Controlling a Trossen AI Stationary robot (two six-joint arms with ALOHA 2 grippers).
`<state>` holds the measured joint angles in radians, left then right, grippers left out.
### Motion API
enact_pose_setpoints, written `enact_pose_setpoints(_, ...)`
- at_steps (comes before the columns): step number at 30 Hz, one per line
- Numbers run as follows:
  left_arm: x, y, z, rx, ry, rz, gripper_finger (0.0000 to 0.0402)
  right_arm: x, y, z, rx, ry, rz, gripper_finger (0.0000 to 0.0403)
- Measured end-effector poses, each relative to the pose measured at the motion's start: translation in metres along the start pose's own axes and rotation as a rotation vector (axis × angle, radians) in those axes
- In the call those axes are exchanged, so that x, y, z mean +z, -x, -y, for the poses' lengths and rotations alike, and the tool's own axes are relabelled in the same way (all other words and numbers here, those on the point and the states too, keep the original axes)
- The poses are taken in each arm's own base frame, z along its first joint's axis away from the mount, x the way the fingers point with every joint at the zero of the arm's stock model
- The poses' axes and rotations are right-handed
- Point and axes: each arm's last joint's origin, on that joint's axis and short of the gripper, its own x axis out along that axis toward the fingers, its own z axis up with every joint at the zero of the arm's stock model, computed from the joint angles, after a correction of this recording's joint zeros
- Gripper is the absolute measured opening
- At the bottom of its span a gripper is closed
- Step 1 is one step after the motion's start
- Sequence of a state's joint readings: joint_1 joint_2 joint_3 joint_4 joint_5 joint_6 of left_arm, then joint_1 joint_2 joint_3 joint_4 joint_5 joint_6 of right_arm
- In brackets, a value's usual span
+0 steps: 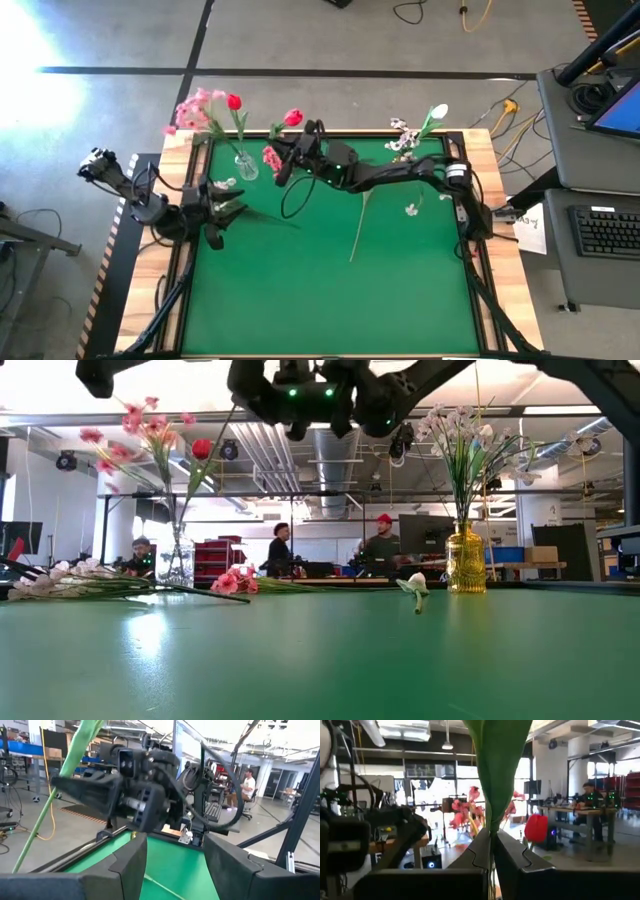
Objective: Sort flowers into vase by color
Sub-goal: Put the red tulip into the transparent vase
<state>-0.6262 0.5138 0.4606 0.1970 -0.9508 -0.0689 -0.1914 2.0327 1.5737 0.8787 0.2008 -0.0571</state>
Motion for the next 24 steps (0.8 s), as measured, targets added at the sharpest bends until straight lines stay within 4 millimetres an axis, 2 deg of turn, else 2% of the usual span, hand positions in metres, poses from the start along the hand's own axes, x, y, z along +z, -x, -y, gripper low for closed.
enact_pose_setpoints(6, 0.009, -0.001, 0.002, 0.001, -0.021, -0.011, 0.0181, -0.013, -0.016, 0.006, -0.024, 0.01, 0.015, 0.0009)
enact_pose_setpoints(11, 0.015, -0.001, 0.003, 0.001, -0.02, -0.008, 0.0181, -0.026, -0.032, 0.003, -0.021, 0.032, 0.001, 0.0009)
enact_pose_setpoints(19, 0.018, 0.001, 0.0, 0.002, -0.035, -0.022, 0.0181, -0.044, -0.058, -0.002, -0.019, 0.117, -0.06, 0.0009)
enact_pose_setpoints(24, 0.016, 0.002, -0.002, 0.003, -0.045, -0.034, 0.0181, -0.052, -0.066, -0.004, -0.016, 0.155, -0.108, 0.0009)
